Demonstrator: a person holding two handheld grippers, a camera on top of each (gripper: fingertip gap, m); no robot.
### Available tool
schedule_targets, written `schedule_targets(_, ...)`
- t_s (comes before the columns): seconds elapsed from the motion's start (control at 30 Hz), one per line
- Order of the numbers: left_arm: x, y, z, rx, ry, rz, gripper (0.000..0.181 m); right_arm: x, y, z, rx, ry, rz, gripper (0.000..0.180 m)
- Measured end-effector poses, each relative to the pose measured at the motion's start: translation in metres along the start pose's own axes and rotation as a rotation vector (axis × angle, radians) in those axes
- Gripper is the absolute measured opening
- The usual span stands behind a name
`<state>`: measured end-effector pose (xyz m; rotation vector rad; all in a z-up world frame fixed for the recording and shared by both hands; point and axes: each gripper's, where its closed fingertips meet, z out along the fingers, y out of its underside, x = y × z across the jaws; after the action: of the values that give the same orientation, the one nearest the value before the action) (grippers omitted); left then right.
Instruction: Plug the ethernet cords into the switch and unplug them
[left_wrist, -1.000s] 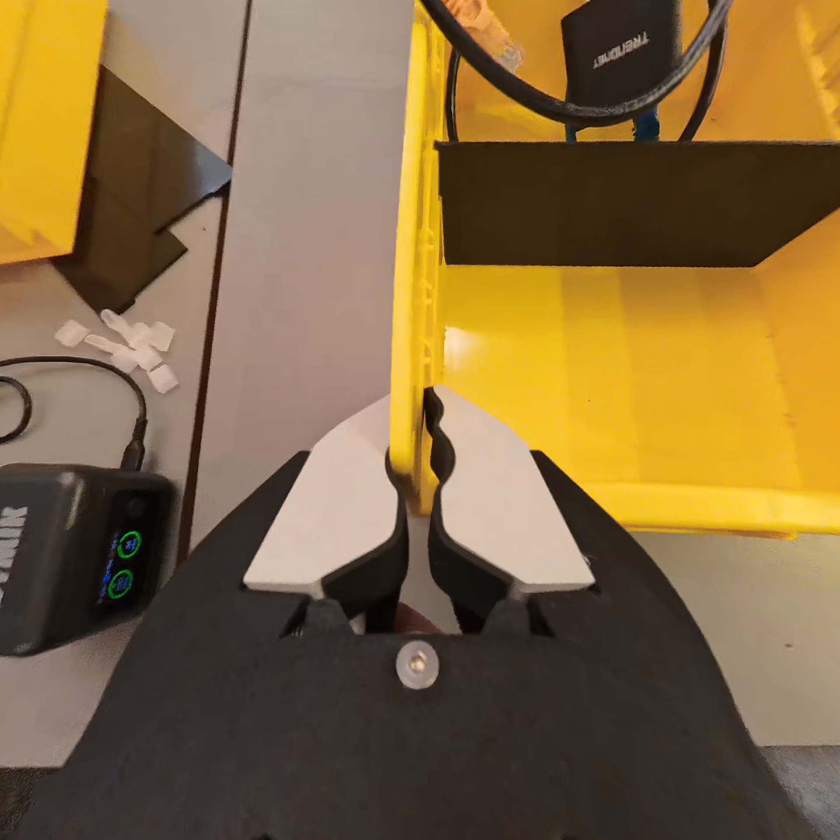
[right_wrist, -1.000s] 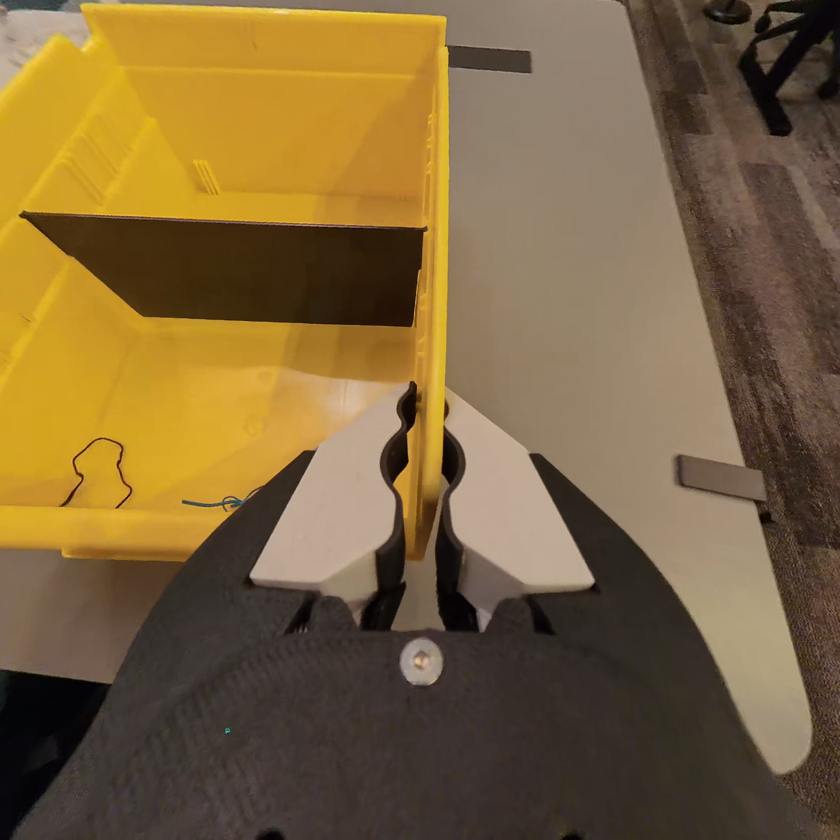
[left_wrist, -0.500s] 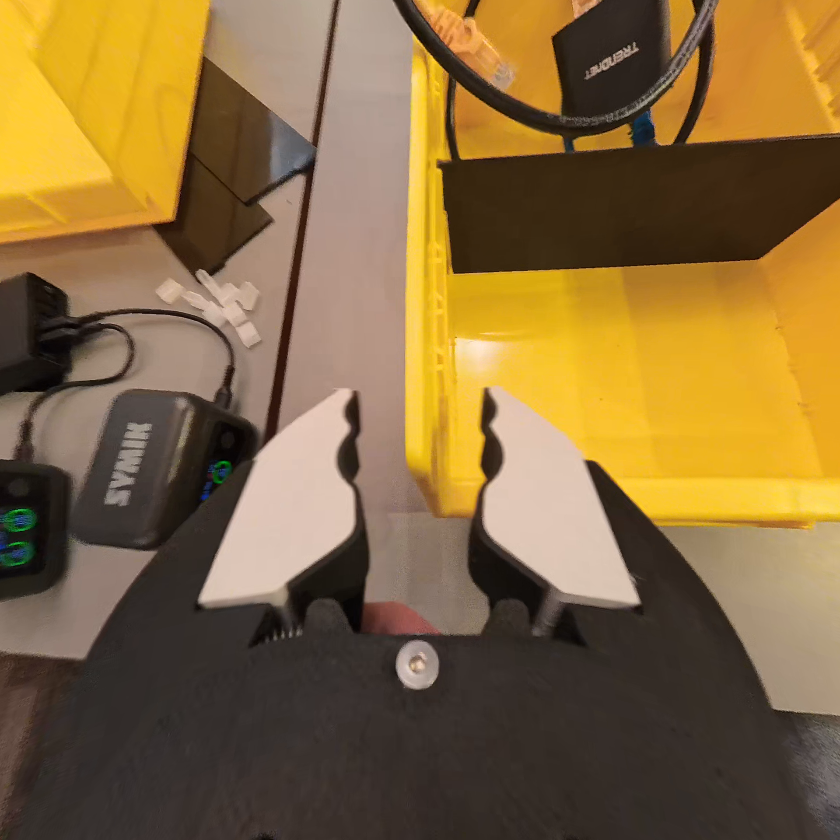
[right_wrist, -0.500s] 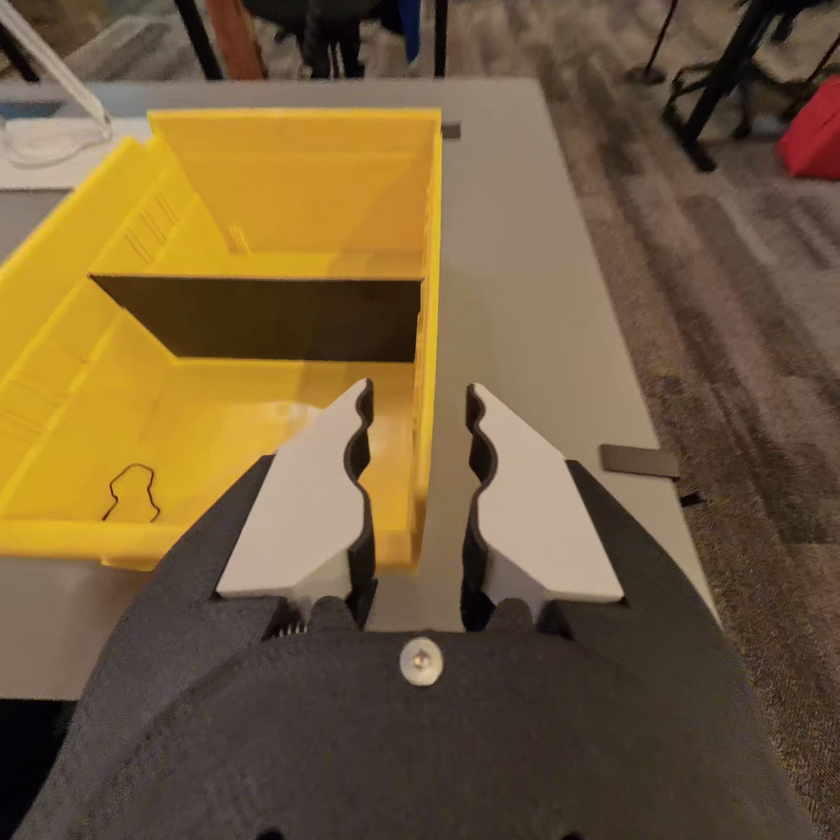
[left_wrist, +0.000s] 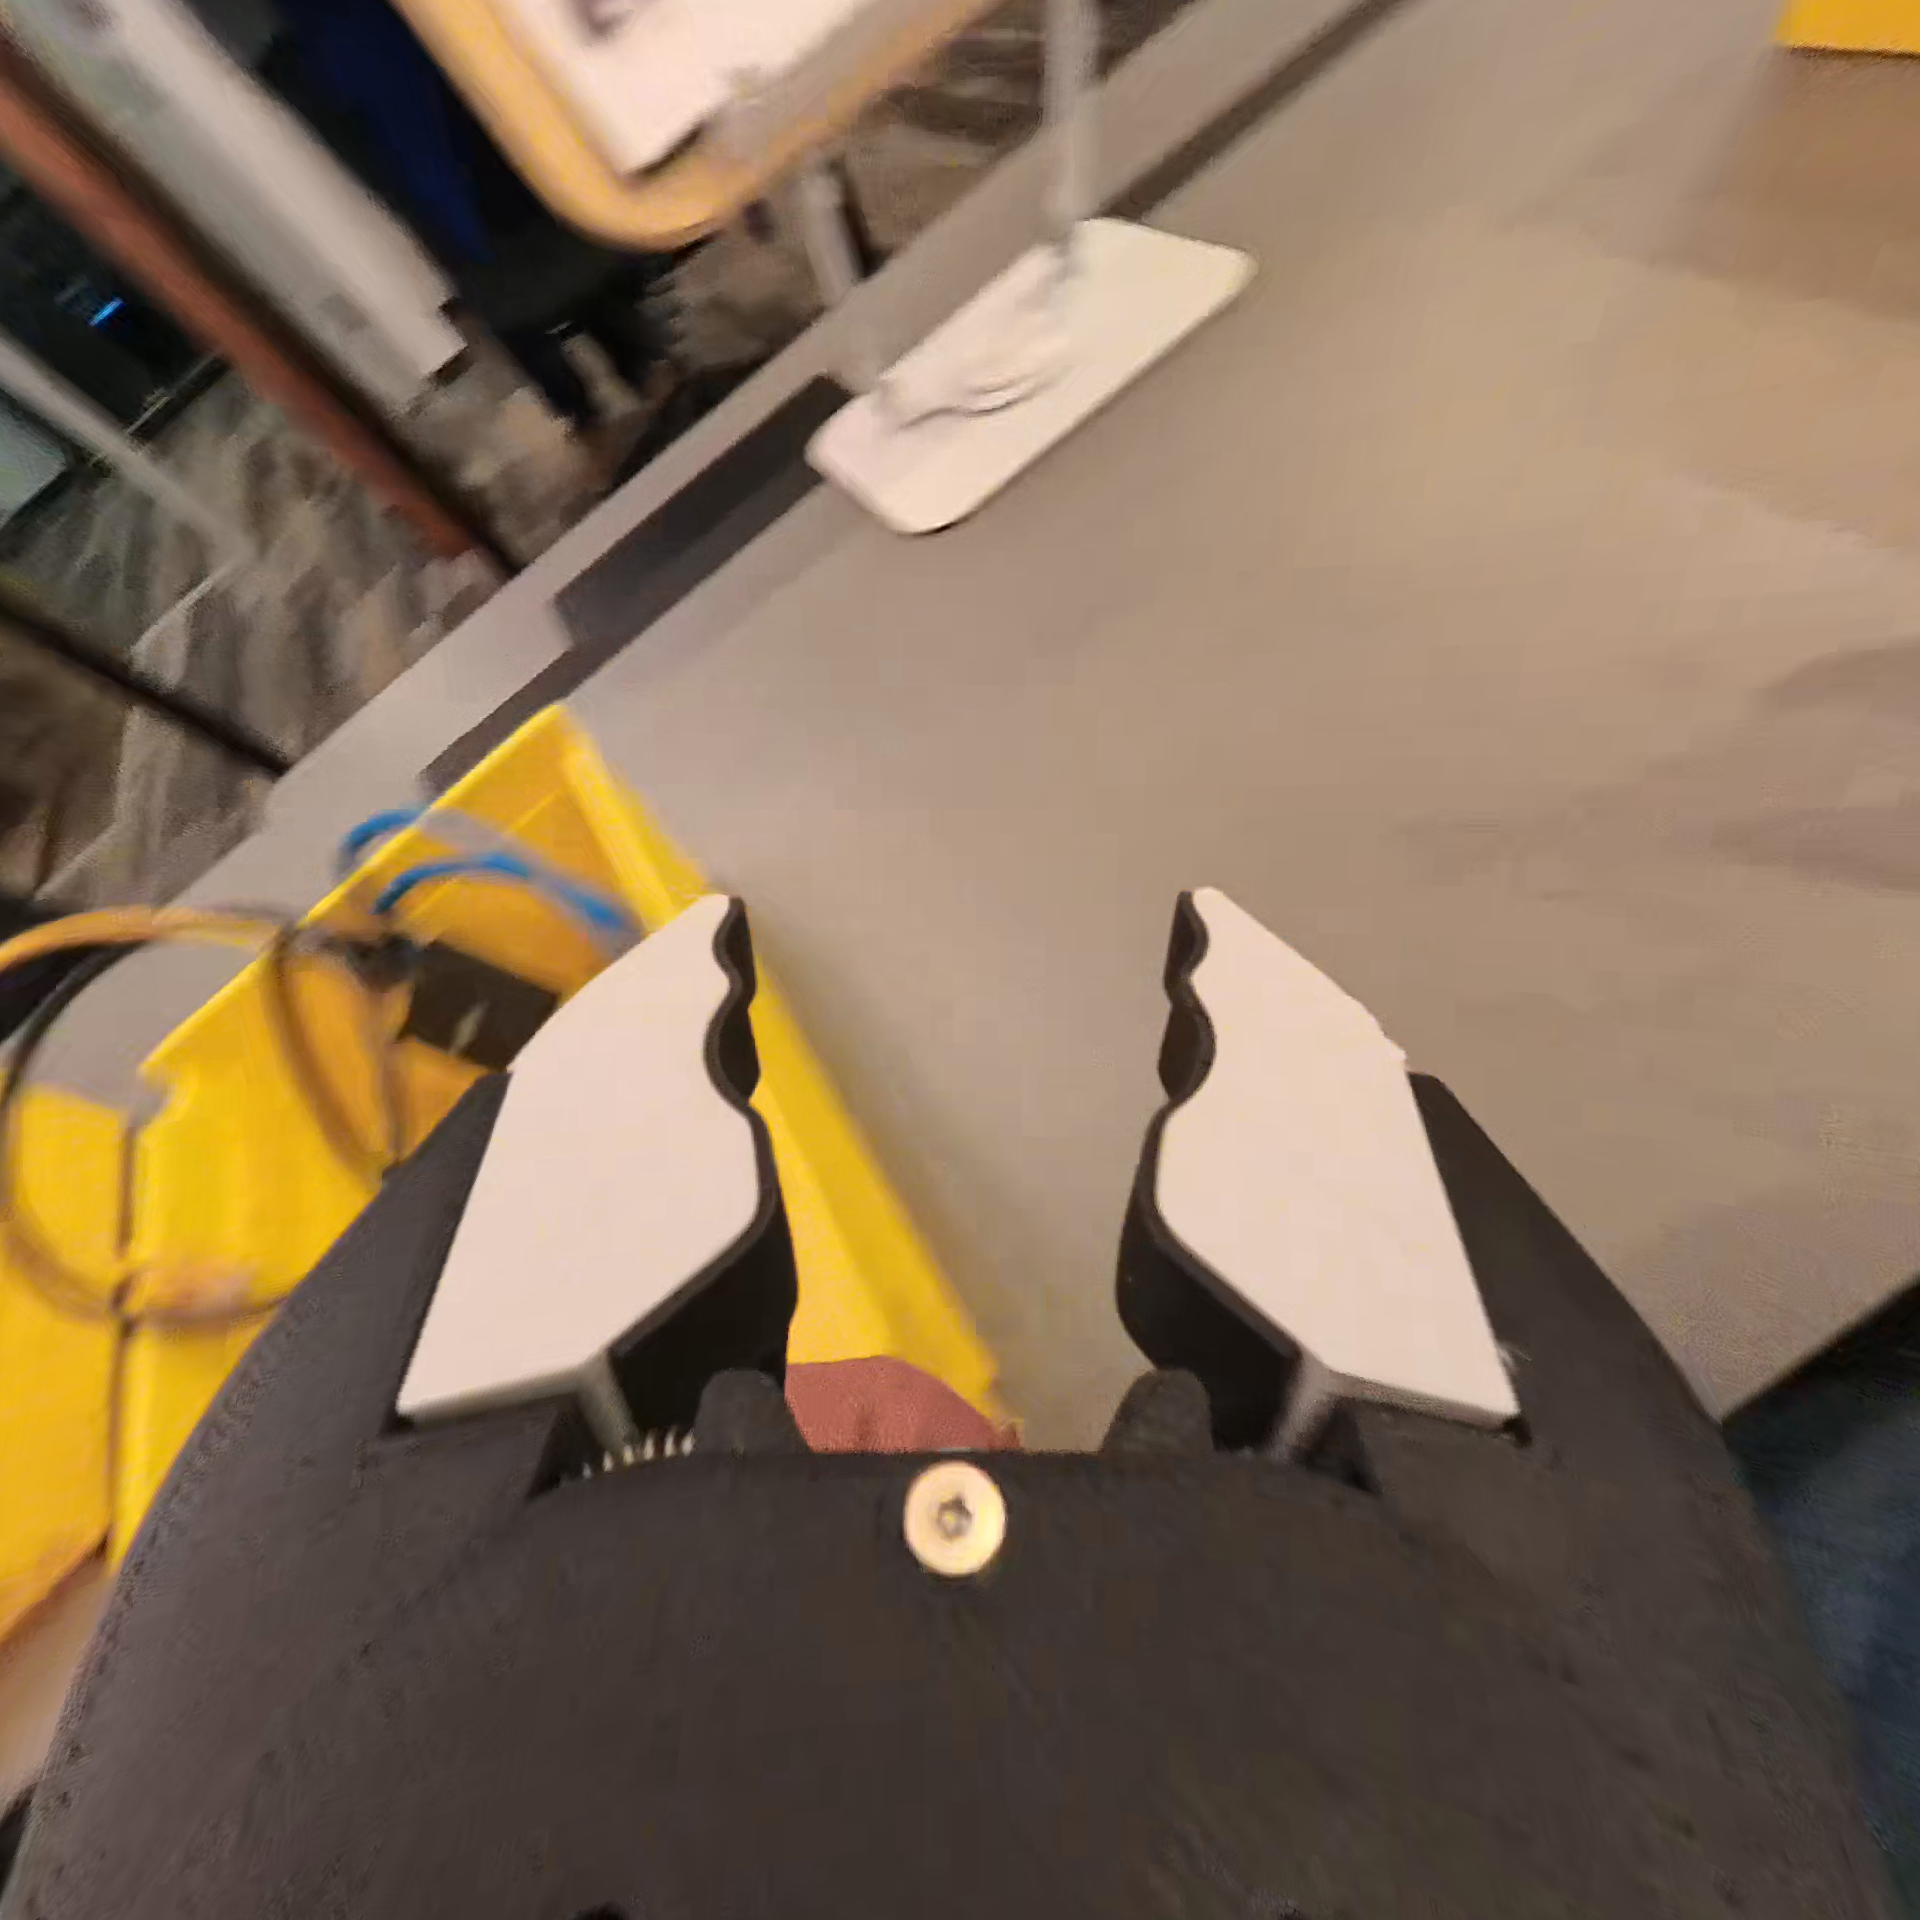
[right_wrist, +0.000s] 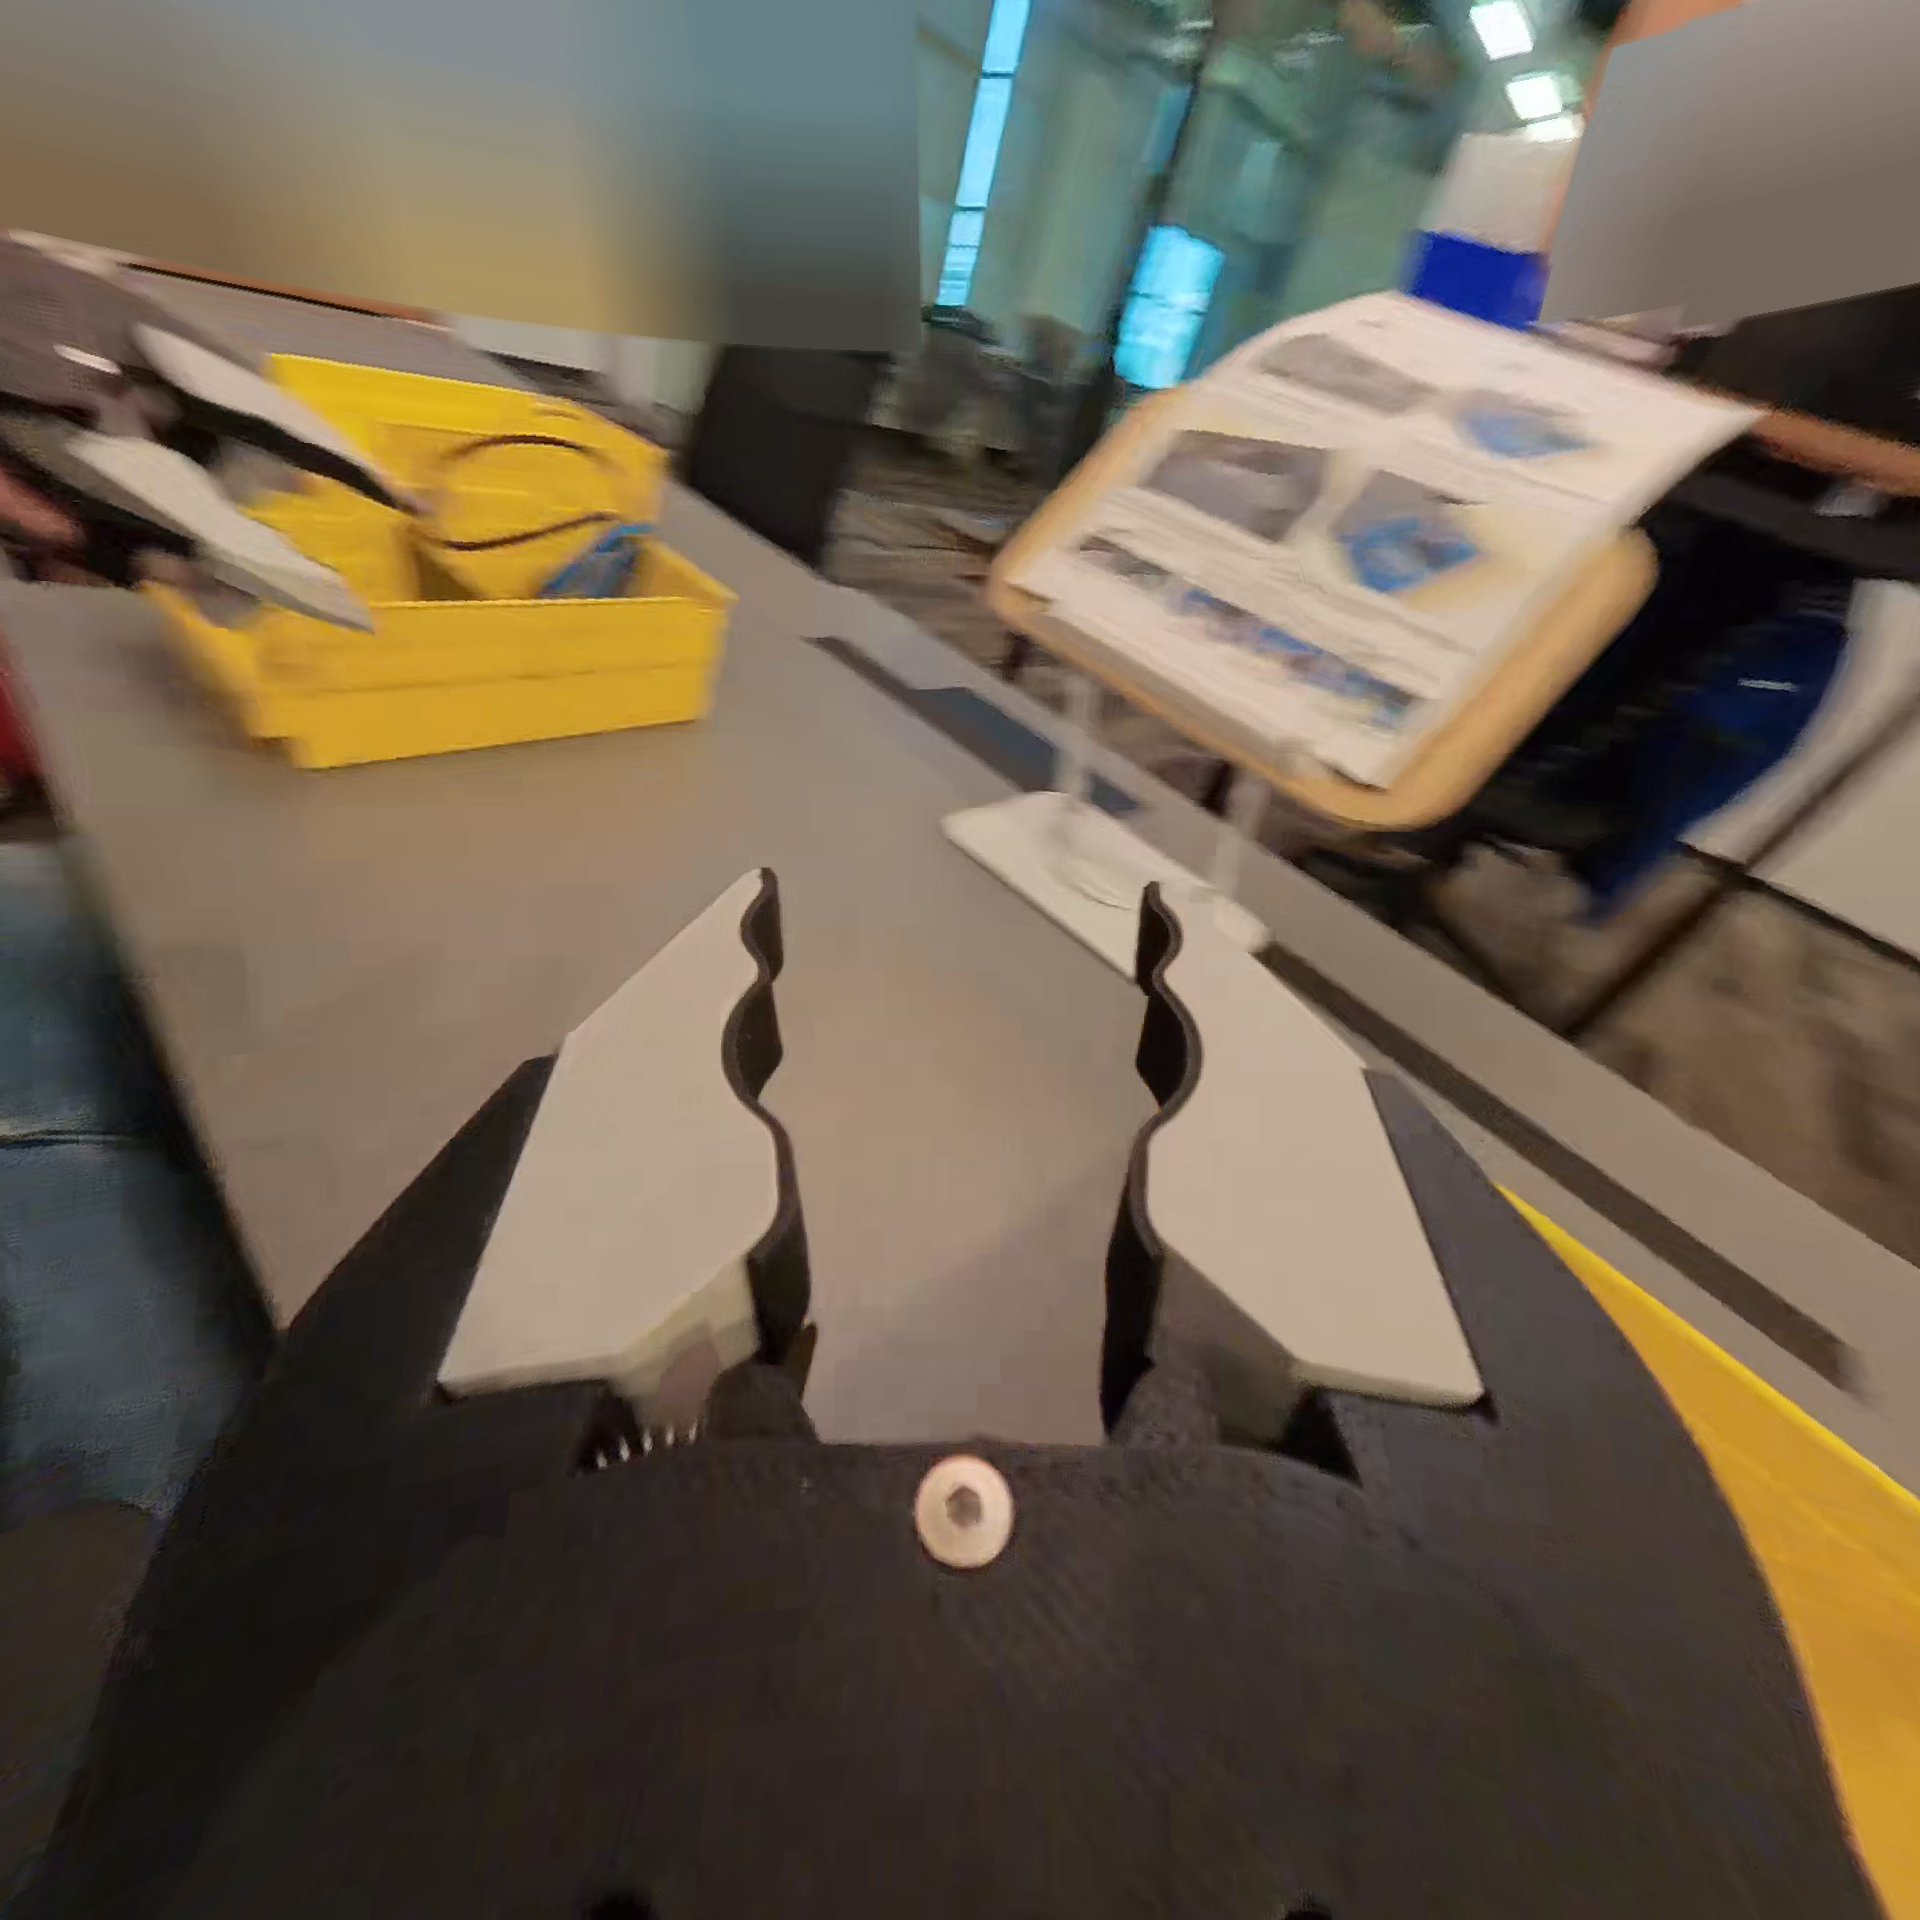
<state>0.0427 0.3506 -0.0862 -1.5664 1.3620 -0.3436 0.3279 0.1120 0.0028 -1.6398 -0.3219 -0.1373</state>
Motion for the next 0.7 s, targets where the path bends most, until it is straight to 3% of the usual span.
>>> schedule_targets(0.1, 0.067, -0.025, 0.029, 0.068, 0.145, 0.047, 0.072, -0.054, 0.017, 0.052, -0.045, -0.216, 0.005, 0.08)
schedule_targets(0.23, 0.121, -0.016, 0.068, 0.007, 0.29, 0.069, 0.078, -0.091, 0.063, 0.104, -0.135, -0.366, 0.028, 0.09)
schedule_targets(0.47, 0.136, 0.036, 0.125, -0.204, 0.331, 0.027, 0.081, -0.111, 0.149, 0.159, -0.341, -0.437, -0.007, 0.1)
schedule_targets(0.7, 0.137, 0.04, 0.129, -0.212, 0.398, -0.055, 0.083, -0.124, 0.186, 0.17, -0.493, -0.519, -0.066, 0.089)
